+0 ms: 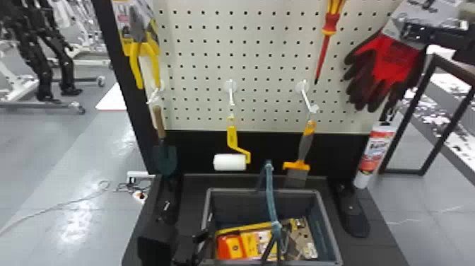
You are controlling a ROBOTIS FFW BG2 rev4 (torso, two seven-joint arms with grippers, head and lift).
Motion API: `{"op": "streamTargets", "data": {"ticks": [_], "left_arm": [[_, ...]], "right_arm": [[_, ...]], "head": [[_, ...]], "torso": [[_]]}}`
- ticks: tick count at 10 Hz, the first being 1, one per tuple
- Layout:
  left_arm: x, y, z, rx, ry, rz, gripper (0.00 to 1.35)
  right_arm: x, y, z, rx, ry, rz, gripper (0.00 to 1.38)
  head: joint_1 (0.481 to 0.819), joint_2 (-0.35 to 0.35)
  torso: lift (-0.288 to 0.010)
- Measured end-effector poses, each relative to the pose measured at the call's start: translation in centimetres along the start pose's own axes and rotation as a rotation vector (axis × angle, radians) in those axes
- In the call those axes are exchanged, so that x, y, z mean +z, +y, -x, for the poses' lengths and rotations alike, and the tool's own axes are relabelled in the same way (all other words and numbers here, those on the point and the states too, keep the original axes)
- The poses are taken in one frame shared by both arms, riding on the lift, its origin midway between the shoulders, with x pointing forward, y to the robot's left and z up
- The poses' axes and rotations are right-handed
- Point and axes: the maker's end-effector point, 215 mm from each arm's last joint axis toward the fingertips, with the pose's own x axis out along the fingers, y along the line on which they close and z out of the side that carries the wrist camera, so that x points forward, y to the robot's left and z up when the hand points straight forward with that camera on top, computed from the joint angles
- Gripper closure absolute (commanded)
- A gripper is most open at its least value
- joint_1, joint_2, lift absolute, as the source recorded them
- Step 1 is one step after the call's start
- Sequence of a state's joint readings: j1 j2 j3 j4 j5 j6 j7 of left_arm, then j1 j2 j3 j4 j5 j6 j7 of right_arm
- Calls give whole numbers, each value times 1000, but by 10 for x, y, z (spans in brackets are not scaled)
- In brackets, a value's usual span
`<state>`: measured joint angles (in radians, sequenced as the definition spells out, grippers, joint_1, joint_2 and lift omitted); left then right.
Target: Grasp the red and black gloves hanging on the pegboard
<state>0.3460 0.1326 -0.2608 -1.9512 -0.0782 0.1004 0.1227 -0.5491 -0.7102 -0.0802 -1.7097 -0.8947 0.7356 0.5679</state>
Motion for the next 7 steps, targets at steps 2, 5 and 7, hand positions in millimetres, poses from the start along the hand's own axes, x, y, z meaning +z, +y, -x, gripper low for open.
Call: {"op": "streamTargets", "data": {"ticks": [2, 5, 7], "left_arm": [[0, 0, 0, 1, 0, 2, 317], [-1, 0, 0, 2, 1, 2, 317], [-1, 0, 0, 2, 0, 2, 317]], "right_arm": [[1, 1, -1, 4, -7, -1, 1292], [-2, 0, 1, 2, -15, -10, 1292], [-4, 1, -1, 5, -21, -20, 1292]], "head": [[549, 0], [549, 0], [549, 0]], "torso": [[-100], [-100], [-100]]}}
